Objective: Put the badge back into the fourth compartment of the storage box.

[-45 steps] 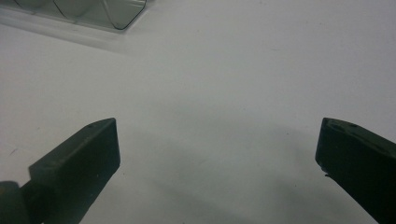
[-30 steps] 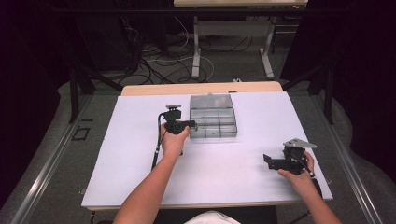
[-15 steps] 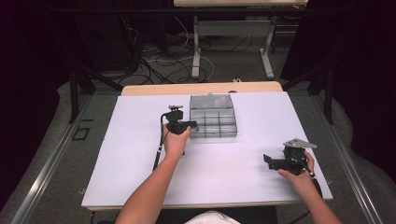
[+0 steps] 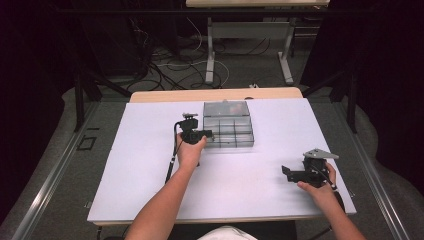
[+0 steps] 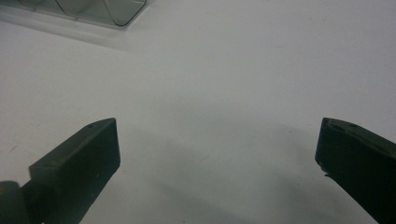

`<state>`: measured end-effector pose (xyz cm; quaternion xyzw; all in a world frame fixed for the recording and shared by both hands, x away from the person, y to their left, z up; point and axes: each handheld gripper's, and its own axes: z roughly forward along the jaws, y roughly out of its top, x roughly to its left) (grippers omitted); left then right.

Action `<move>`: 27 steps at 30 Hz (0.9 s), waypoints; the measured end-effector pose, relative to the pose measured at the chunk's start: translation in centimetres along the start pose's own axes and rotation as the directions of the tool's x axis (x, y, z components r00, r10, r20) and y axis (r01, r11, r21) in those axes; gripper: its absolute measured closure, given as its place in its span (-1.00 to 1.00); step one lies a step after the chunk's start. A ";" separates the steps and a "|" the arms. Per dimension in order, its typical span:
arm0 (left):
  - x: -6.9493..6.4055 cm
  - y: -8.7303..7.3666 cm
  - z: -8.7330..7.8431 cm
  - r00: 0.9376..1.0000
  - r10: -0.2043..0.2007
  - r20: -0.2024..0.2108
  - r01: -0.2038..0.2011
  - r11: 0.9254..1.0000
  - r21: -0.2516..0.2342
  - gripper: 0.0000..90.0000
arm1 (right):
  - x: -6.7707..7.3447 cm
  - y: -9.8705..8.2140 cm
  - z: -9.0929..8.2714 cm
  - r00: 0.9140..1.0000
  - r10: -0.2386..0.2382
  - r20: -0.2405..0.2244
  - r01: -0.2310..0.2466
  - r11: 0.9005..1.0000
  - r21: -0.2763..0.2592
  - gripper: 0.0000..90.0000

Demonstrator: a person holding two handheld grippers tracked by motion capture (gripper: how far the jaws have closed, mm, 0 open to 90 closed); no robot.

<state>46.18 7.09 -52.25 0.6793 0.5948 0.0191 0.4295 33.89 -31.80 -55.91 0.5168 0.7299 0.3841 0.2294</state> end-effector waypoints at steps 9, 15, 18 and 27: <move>-0.2 -0.1 0.3 1.000 -0.006 0.001 0.006 1.000 0.009 0.94 | 0.0 0.0 0.0 1.000 0.007 0.001 -0.007 1.000 0.000 -1.00; -0.3 0.0 0.3 1.000 0.002 0.011 -0.002 1.000 0.003 0.86 | -0.1 0.0 0.0 1.000 -0.003 0.004 0.003 1.000 -0.003 -1.00; -0.2 0.0 0.1 1.000 0.007 0.014 -0.007 1.000 0.000 0.80 | -0.1 0.0 -0.1 1.000 0.002 0.000 -0.002 1.000 -0.004 -1.00; -0.1 0.2 -0.6 1.000 0.009 0.019 -0.009 1.000 -0.023 0.59 | -0.1 0.0 0.0 1.000 -0.009 0.002 0.009 1.000 -0.004 -1.00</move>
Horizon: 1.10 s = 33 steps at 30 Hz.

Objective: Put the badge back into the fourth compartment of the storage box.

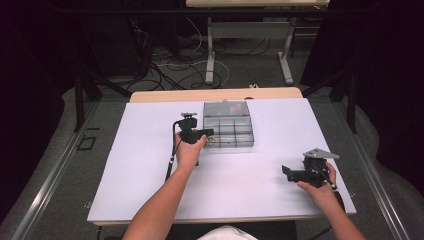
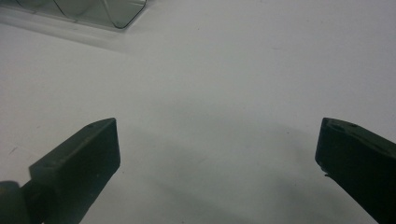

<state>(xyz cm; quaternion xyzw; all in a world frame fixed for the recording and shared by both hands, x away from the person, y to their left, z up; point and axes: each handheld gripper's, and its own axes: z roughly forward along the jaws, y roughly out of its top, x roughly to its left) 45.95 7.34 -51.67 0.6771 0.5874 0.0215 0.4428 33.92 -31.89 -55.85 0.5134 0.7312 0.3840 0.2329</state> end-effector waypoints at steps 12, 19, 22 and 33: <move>0.2 0.3 -1.2 1.000 0.009 -0.003 -0.009 1.000 -0.014 0.34 | 0.1 0.1 0.0 1.000 0.006 0.000 -0.006 1.000 -0.001 -1.00; 0.0 0.2 -1.5 1.000 0.027 0.004 -0.027 0.999 -0.027 0.19 | 0.1 0.1 -0.1 1.000 0.009 0.004 -0.009 1.000 -0.005 -1.00; 0.0 0.3 -1.8 0.999 0.048 -0.001 -0.048 0.998 -0.029 0.14 | 0.0 0.1 -0.1 1.000 0.008 0.002 -0.008 1.000 -0.004 -1.00; -0.5 0.1 -2.4 0.997 0.074 0.009 -0.074 0.997 -0.024 -0.07 | 0.0 0.1 -0.1 1.000 0.004 0.005 -0.004 1.000 -0.006 -1.00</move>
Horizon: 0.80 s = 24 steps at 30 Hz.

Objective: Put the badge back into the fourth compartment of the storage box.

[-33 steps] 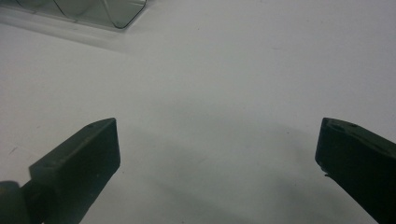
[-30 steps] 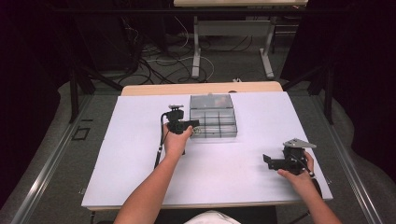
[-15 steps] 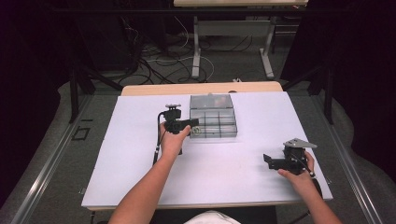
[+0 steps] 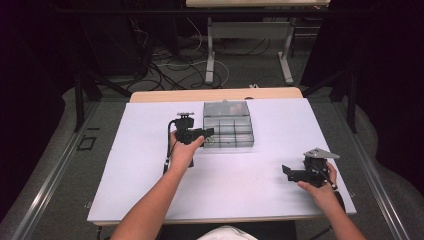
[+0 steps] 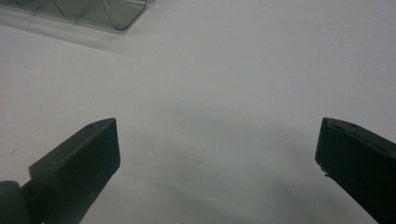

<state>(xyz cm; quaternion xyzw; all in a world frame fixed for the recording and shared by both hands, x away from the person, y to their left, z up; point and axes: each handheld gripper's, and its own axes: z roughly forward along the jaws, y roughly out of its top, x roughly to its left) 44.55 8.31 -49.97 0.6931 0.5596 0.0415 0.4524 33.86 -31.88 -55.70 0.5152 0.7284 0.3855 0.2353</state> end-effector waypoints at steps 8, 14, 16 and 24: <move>-0.4 -0.4 -0.7 0.999 0.046 -0.006 -0.046 0.999 0.003 -0.19 | 0.0 0.0 0.0 1.000 0.001 0.000 -0.001 1.000 0.001 -1.00; -0.6 -0.9 -1.3 0.993 0.115 -0.012 -0.115 0.993 0.001 -0.26 | 0.1 0.0 0.0 1.000 0.002 -0.001 -0.002 1.000 0.000 -1.00; -0.6 -1.0 -1.5 0.992 0.126 -0.009 -0.126 0.992 0.004 -0.27 | 0.1 0.0 0.0 1.000 0.002 0.000 -0.002 1.000 0.000 -1.00; -0.5 -1.6 -2.3 0.982 0.187 0.022 -0.188 0.982 0.002 -0.30 | 0.1 0.0 0.0 1.000 0.000 -0.002 0.000 1.000 0.000 -1.00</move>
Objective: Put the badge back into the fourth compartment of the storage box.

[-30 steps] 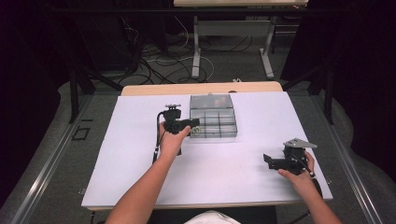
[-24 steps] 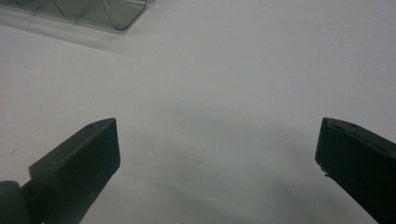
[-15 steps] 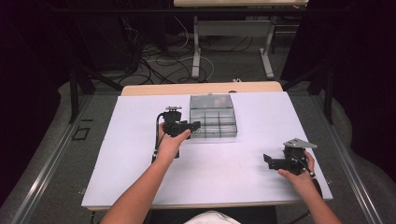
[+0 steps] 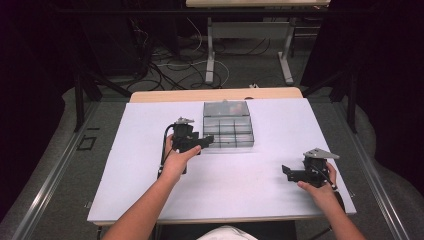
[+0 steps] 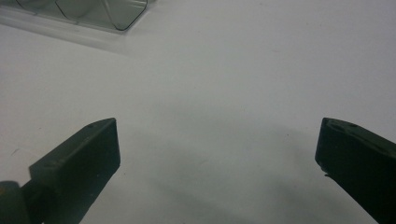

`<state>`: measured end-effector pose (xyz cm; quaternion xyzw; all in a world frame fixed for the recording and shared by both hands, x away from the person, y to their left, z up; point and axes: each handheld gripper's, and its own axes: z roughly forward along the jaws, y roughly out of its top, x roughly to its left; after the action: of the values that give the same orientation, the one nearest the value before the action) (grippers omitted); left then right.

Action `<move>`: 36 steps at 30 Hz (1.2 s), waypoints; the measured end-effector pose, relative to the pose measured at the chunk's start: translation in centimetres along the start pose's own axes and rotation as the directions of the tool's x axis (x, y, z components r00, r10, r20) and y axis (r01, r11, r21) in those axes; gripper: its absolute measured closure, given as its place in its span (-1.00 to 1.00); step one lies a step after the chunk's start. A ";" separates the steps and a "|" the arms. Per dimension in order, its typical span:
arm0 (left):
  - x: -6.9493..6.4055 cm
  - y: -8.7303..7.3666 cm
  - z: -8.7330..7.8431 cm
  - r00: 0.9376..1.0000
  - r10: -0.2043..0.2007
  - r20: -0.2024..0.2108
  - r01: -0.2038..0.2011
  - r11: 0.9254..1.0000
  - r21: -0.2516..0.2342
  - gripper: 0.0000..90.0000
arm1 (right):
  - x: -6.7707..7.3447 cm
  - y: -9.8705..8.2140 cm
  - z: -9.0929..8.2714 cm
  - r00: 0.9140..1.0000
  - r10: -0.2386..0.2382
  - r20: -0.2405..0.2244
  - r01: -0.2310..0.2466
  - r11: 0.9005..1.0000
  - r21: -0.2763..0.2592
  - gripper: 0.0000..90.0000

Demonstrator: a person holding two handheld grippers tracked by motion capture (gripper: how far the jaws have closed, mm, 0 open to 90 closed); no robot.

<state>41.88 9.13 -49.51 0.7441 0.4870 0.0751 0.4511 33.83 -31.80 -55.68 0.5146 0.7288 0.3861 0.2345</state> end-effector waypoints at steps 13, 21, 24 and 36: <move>0.4 -1.5 -1.9 1.000 0.014 0.021 -0.014 1.000 -0.001 -0.39 | 0.0 0.0 0.0 1.000 0.002 0.000 -0.002 1.000 0.002 -1.00; 1.0 -2.3 -2.7 1.000 0.016 0.015 -0.016 1.000 0.006 -0.56 | 0.1 0.0 0.1 1.000 0.000 0.005 0.000 1.000 0.002 -1.00; 1.3 -2.7 -3.1 1.000 0.016 0.015 -0.016 1.000 -0.002 -0.63 | 0.1 0.0 0.1 1.000 0.002 0.001 -0.002 1.000 0.001 -1.00; 2.7 -4.0 -5.0 1.000 -0.021 -0.005 0.021 0.999 -0.041 -0.81 | 0.2 0.0 0.1 1.000 0.005 0.001 -0.005 1.000 0.003 -1.00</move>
<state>37.87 14.75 -50.45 0.7295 0.4942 0.0821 0.4656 33.85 -31.60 -55.76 0.5170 0.7281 0.3852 0.2330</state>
